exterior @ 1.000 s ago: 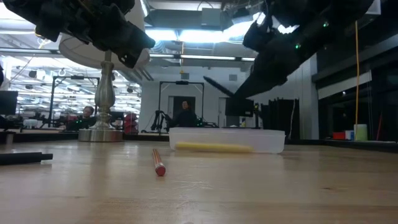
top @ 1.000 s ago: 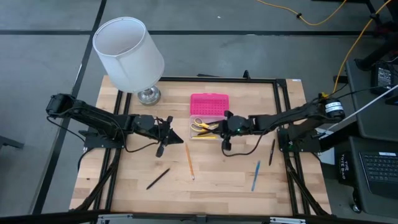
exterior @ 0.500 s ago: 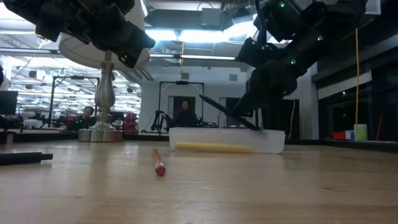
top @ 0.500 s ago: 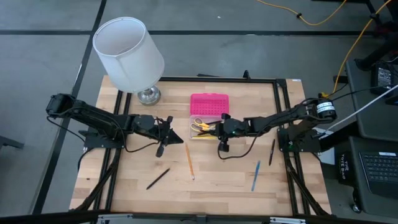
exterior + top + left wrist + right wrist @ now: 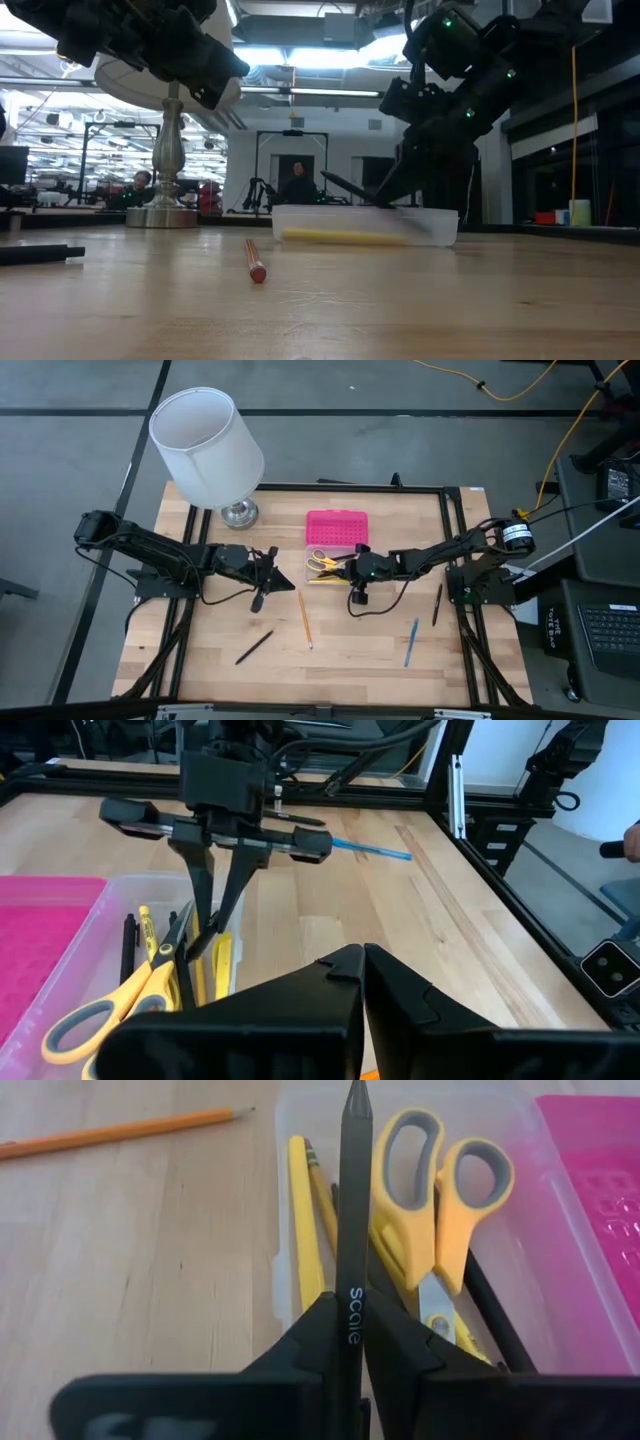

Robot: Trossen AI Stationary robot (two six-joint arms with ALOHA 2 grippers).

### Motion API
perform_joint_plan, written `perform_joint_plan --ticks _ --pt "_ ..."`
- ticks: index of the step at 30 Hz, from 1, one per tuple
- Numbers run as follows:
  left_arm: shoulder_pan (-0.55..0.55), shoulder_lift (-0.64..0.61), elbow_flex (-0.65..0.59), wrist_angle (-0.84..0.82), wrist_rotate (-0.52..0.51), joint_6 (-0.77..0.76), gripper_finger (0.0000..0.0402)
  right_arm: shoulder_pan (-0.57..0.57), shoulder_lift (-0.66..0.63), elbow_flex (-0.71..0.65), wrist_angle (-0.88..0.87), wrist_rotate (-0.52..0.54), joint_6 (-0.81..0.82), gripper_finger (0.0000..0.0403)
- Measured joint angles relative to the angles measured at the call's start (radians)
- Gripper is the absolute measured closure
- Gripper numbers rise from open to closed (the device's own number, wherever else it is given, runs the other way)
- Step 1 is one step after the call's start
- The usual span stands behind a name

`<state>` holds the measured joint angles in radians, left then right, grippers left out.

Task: Pick & place school supplies into a supply box
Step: Put the black pen into the pink supply box

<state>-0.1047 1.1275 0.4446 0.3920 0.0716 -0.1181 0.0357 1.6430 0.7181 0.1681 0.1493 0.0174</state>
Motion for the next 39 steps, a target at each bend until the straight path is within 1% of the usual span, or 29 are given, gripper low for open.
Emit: perform_joint_plan --ticks 6,9,13,18,23,26,31,34,37,39 --pt "0.0 0.0 0.0 0.0 0.0 0.0 0.0398 0.0 -0.002 0.0 0.001 0.002 0.0 0.0333" --pt "0.0 0.0 0.0 0.0 0.0 0.0 0.0397 0.0 -0.002 0.0 0.0 0.036 0.005 0.0331" --pt "0.0 0.0 0.0 0.0 0.0 0.0 0.0398 0.0 -0.002 0.0 0.001 0.041 0.002 0.033" --pt "0.0 0.0 0.0 0.0 0.0 0.0 0.0398 0.0 -0.002 0.0 0.01 0.041 0.0 0.033" --pt "0.0 0.0 0.0 0.0 0.0 0.0 0.0398 0.0 -0.003 0.001 0.071 0.041 -0.003 0.0329" --pt "0.0 0.0 0.0 0.0 0.0 0.0 0.0398 0.0 -0.017 0.028 0.058 0.041 -0.008 0.0329" --pt "0.0 0.0 0.0 0.0 0.0 0.0 0.0398 0.0 -0.057 0.08 0.052 0.041 -0.079 0.0329" --pt "0.0 0.0 0.0 0.0 0.0 0.0 0.0398 0.0 -0.071 0.111 0.055 0.04 -0.083 0.0329" --pt "0.0 0.0 0.0 0.0 -0.003 0.012 0.0398 0.0 -0.071 0.12 0.06 0.035 -0.074 0.0338" --pt "-0.001 0.0 0.0 0.0 -0.025 0.016 0.0398 0.0 -0.07 0.112 0.084 0.033 -0.055 0.035"
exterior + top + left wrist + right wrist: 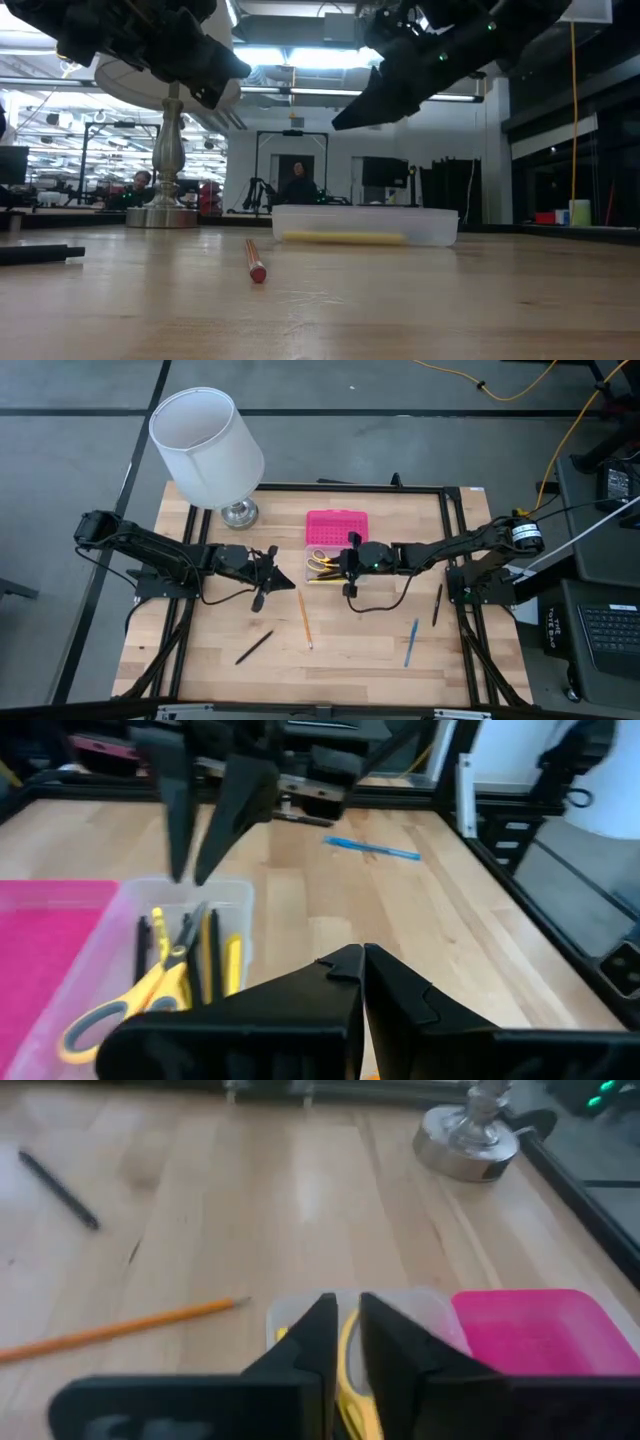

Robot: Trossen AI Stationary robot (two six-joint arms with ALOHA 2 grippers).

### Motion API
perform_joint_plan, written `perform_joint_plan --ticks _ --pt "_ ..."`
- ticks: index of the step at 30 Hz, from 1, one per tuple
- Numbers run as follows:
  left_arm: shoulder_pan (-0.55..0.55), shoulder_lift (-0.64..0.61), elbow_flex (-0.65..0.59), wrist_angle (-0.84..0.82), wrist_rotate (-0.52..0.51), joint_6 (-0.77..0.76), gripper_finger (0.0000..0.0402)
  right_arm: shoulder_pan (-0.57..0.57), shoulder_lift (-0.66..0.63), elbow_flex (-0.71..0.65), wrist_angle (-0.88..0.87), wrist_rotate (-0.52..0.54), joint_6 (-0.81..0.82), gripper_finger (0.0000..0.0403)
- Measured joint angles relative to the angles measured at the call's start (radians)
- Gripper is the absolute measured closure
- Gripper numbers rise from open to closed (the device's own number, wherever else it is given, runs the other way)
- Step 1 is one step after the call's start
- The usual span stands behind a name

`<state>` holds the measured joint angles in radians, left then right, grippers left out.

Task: Pick & place school supplies into a supply box
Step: Put the black pen into the pink supply box

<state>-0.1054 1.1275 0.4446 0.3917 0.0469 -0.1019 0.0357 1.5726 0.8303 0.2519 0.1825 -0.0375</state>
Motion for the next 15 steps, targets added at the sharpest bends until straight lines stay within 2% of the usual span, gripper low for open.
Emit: perform_joint_plan --ticks 5,8,10,15 --pt "-0.012 0.0 0.0 -0.027 -0.046 -0.037 0.0398 0.006 0.0 -0.053 0.114 -0.037 0.007 0.0392" --pt "-0.037 0.0 0.001 -0.067 -0.062 -0.069 0.0398 0.016 0.0 -0.068 0.166 -0.053 0.013 0.0394" --pt "-0.061 0.0 0.025 -0.141 -0.097 -0.107 0.0398 0.026 0.0 -0.068 0.185 -0.053 0.012 0.0387" --pt "-0.136 0.0 0.146 -0.455 -0.23 -0.266 0.0398 0.038 0.001 -0.068 0.254 -0.053 -0.021 0.0391"
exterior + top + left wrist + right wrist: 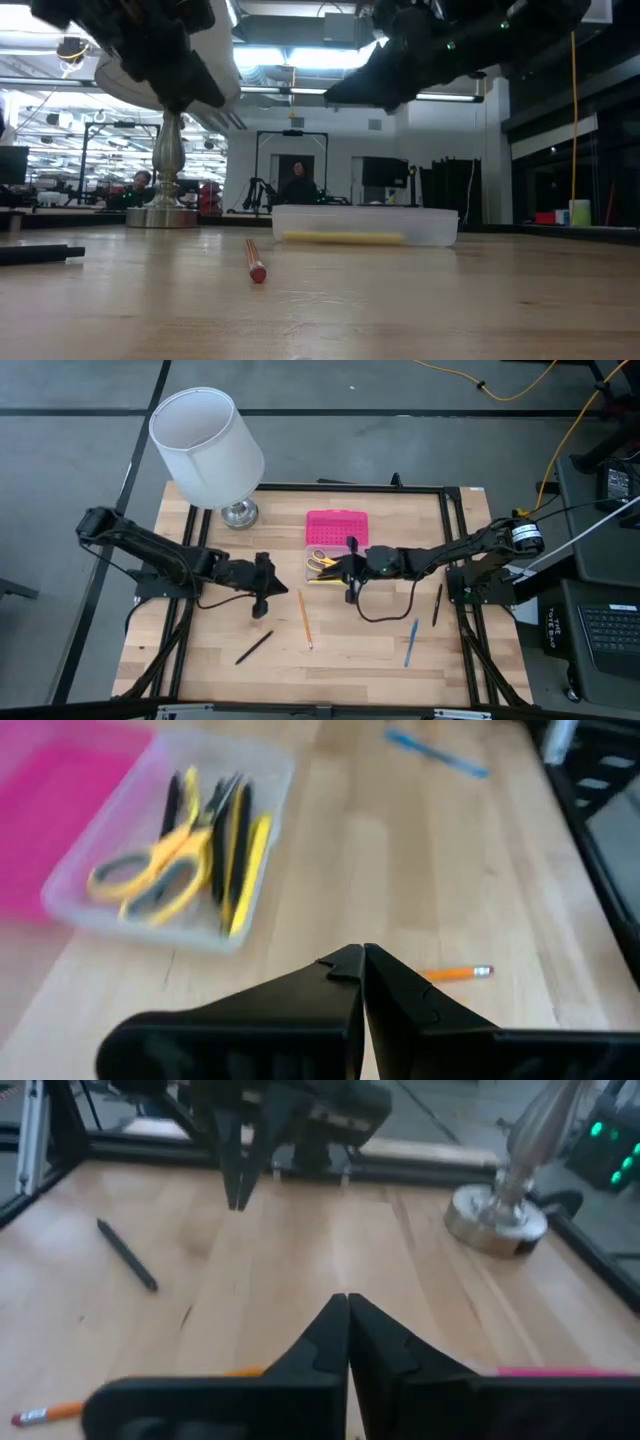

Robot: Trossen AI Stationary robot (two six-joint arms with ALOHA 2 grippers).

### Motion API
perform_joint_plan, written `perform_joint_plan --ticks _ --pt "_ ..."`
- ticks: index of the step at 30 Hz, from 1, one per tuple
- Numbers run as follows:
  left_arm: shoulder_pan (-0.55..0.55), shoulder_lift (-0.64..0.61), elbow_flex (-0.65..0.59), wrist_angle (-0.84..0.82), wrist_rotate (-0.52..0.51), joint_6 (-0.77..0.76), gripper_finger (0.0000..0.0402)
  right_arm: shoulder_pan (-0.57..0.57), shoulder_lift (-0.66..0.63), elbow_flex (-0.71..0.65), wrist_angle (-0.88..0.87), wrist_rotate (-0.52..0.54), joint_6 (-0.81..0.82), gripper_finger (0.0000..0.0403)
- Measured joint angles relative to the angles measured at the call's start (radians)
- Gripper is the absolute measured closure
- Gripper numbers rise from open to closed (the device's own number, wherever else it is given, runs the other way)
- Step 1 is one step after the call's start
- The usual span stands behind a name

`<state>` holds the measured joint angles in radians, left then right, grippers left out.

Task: Pick & place school supplies into a supply box
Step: Put the black pen into the pink supply box

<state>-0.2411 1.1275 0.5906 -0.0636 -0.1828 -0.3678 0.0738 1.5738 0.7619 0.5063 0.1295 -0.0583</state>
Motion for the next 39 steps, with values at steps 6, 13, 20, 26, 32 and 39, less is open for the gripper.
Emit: perform_joint_plan --ticks 6,13,20,26,32,39 --pt "-0.126 0.019 0.133 -0.285 -0.086 -0.256 0.0398 0.0 0.0 0.0 0.04 0.0 -0.028 0.0393" --pt "-0.267 0.175 0.323 -0.546 -0.105 -0.557 0.0398 0.0 0.0 0.0 0.038 0.0 -0.035 0.0376" --pt "-0.35 0.398 0.564 -0.807 0.062 -0.886 0.0398 0.0 0.0 0.0 0.036 0.0 -0.1 0.0392" --pt "-0.404 0.528 0.679 -0.912 0.101 -1.069 0.0398 0.0 0.0 0.0 0.03 0.0 -0.109 0.0394" --pt "-0.414 0.594 0.68 -0.904 0.169 -1.121 0.0398 0.0 0.0 0.0 0.034 -0.001 -0.159 0.0372" --pt "-0.414 0.636 0.68 -0.898 0.221 -1.192 0.0398 0.0 0.001 0.0 0.03 -0.121 -0.155 0.0368"
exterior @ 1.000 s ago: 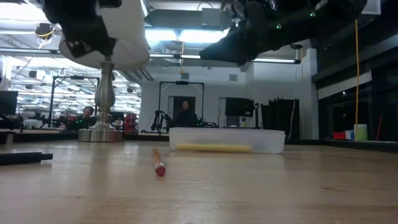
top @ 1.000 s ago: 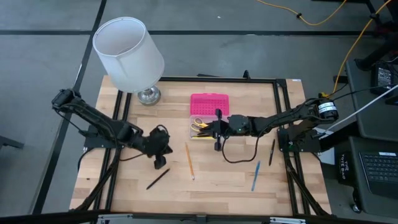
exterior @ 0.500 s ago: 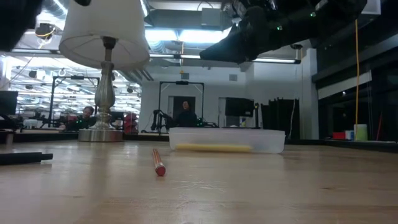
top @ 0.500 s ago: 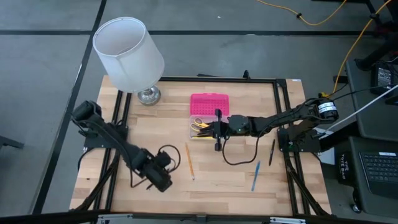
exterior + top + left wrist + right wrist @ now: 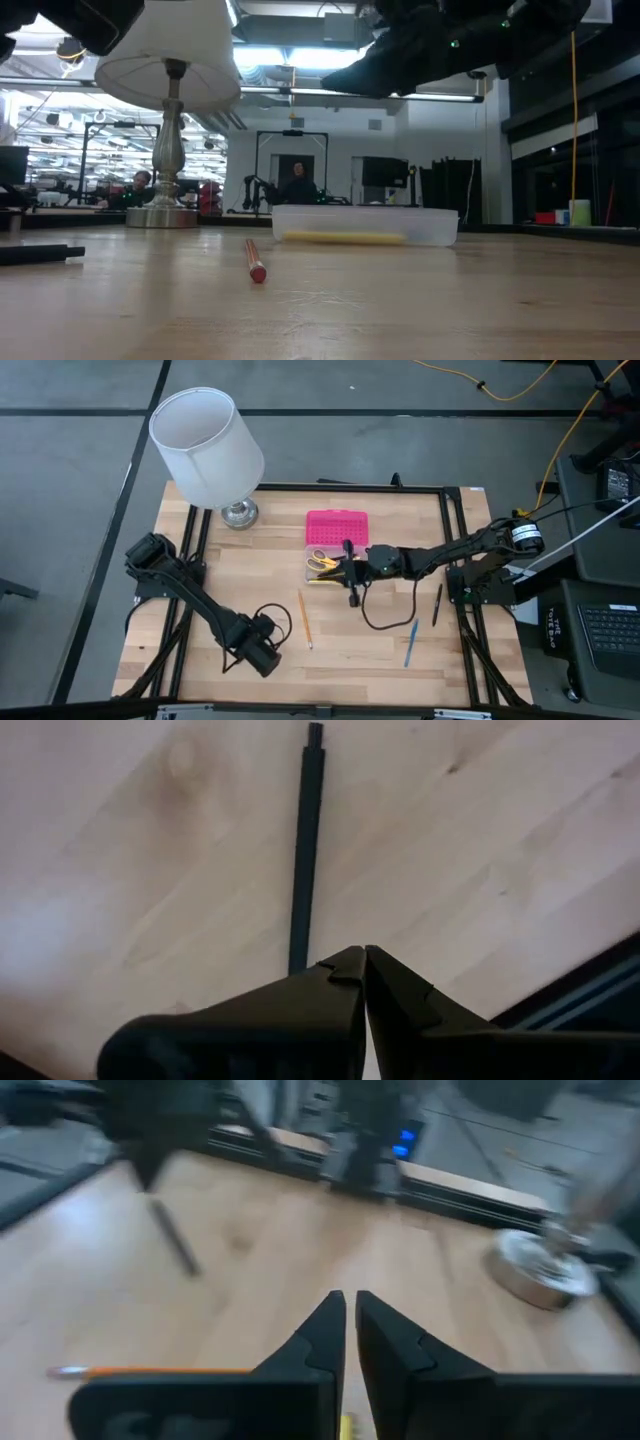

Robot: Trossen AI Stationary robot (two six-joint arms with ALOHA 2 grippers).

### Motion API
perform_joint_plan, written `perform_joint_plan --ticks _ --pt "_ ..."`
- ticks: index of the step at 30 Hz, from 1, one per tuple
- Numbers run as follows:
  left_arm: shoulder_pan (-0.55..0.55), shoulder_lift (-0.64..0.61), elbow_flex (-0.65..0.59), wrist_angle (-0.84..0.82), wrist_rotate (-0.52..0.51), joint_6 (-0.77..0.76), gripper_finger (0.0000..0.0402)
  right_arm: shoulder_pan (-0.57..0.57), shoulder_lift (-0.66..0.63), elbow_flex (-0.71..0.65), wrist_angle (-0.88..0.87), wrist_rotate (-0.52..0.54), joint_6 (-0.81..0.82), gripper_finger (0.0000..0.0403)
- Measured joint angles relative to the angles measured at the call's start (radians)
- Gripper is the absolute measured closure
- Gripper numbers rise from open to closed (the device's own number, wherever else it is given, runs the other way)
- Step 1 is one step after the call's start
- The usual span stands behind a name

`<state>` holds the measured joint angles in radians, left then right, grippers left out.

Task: Pick & place school supplies into a supply box
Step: Put the black pen into the pink supply box

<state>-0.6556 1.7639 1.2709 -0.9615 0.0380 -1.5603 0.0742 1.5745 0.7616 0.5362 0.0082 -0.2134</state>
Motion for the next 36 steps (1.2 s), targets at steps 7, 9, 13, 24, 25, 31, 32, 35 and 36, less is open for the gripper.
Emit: perform_joint_plan --ticks 7,9,13,24,25,31,32,35,36 --pt "-0.005 0.01 0.0 0.003 -0.045 -0.054 0.0398 0.0 0.0 0.0 -0.019 -0.058 0.057 0.0367" --pt "-0.007 0.01 0.0 0.009 -0.078 -0.053 0.0398 0.0 0.0 0.0 -0.043 -0.056 0.059 0.0367" --pt "-0.011 0.01 0.0 0.008 -0.096 -0.082 0.0396 0.001 0.0 -0.001 -0.062 -0.057 0.056 0.0367" --pt "-0.013 0.01 0.0 0.01 -0.098 -0.122 0.0327 0.001 0.0 -0.001 -0.064 -0.063 0.056 0.0367" --pt "-0.014 0.01 0.0 0.01 -0.098 -0.121 0.0318 0.002 0.0 -0.001 -0.068 -0.063 0.056 0.0367" --pt "-0.035 0.012 -0.004 -0.004 -0.133 -0.112 0.0278 0.002 0.0 -0.001 -0.095 -0.065 0.057 0.0367" --pt "-0.04 0.016 -0.004 -0.003 -0.144 -0.111 0.0274 0.002 0.0 -0.001 -0.096 -0.065 0.06 0.0367" --pt "-0.052 0.022 -0.005 -0.003 -0.159 -0.098 0.0265 0.002 0.0 -0.001 -0.096 -0.065 0.075 0.0367" --pt "-0.053 0.024 -0.005 0.002 -0.164 -0.093 0.0264 0.002 0.0 -0.001 -0.097 -0.065 0.078 0.0367"
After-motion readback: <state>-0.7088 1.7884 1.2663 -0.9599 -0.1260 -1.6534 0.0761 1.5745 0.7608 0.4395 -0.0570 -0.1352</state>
